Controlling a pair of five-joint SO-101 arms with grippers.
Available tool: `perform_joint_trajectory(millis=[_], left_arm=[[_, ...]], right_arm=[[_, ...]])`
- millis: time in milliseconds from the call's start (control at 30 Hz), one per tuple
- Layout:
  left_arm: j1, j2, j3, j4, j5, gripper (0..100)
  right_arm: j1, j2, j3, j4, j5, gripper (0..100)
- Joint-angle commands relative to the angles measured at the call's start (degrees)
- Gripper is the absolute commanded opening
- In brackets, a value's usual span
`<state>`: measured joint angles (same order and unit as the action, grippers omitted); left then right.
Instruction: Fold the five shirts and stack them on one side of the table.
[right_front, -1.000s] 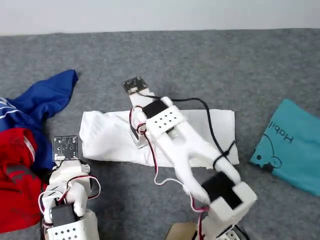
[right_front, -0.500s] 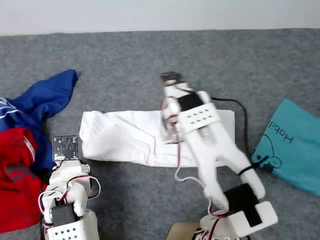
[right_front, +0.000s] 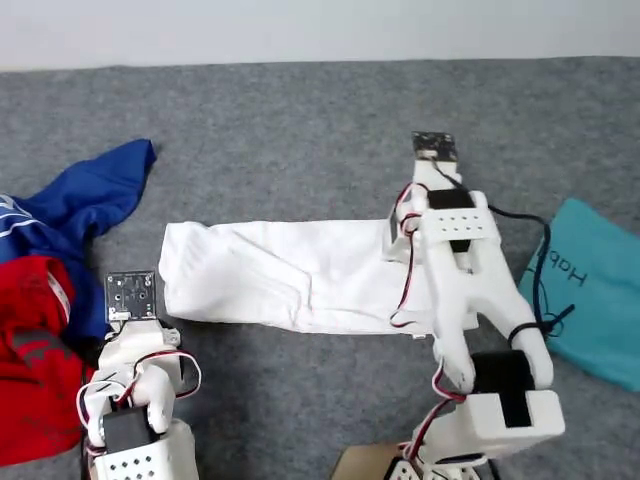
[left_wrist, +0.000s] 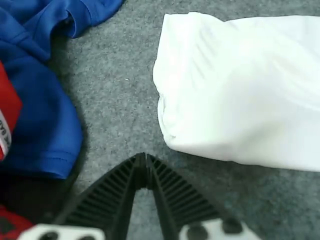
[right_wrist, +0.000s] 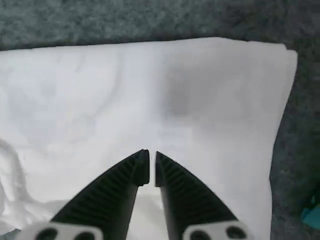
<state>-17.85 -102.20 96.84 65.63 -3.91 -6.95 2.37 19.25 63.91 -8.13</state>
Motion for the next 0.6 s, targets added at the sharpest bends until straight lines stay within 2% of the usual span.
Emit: perform_joint_trajectory(millis=[0,133,300,567], left_arm=[[-0.26,-0.18,-0.22,0.35,0.53,1],[-0.26,-0.18,-0.22,0.35,0.53,1],[-0.26,-0.18,-0.22,0.35,0.53,1],[-0.26,-0.18,-0.22,0.35,0.53,1]], right_arm=[[2.95,-0.04,-2.2,3.47,-0.09,20.7],[6.55,0.13,-5.8,9.71,-0.18,31.6],[8.4,0.22,-6.15,7.6,-0.09,31.9],[6.9,5.93,-7.12,2.24,-0.09,31.8]])
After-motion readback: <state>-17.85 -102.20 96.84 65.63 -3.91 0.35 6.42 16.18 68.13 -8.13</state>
